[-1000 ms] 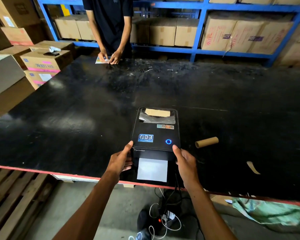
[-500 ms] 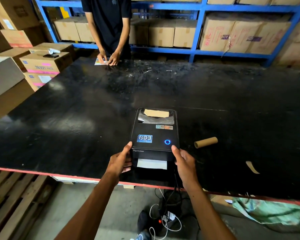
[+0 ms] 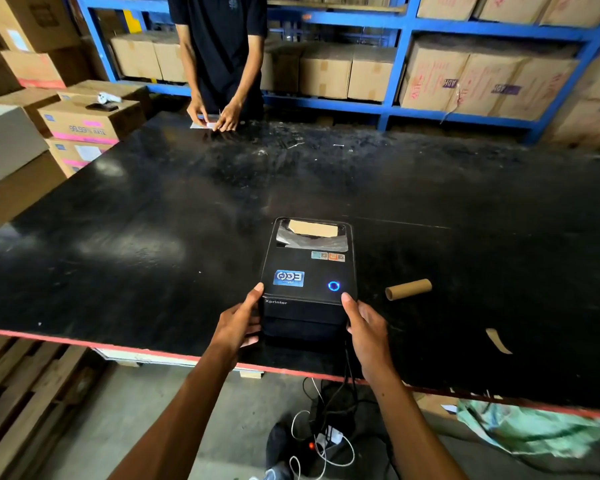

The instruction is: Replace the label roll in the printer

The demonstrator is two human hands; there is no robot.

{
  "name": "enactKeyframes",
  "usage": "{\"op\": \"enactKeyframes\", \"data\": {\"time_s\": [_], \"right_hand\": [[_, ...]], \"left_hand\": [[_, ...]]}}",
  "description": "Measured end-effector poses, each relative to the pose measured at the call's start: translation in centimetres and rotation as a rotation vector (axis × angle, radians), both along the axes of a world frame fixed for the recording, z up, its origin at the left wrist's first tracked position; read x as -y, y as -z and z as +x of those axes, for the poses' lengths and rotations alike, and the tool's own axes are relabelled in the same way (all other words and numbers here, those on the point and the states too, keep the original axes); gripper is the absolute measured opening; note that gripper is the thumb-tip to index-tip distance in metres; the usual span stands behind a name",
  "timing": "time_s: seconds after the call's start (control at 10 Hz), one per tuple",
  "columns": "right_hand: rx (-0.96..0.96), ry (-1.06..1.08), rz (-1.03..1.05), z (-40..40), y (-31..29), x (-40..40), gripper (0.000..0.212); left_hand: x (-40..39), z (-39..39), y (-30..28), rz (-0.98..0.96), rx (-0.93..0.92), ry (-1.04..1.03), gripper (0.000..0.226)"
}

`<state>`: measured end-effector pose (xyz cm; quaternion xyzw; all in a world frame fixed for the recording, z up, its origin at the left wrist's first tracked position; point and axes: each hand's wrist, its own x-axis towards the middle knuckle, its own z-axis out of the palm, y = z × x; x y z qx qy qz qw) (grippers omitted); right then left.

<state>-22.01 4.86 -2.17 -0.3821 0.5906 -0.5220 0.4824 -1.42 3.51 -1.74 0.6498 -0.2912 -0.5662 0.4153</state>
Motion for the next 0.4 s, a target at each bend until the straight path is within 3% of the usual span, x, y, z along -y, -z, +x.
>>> {"op": "enactKeyframes", "data": {"time_s": [0.4], "right_hand": [[-0.034, -0.012, 0.014, -0.01, -0.29, -0.64, 0.029]], "left_hand": [[-0.58, 0.17, -1.26, 0.041, 0.054, 0.079, 0.049]]}}
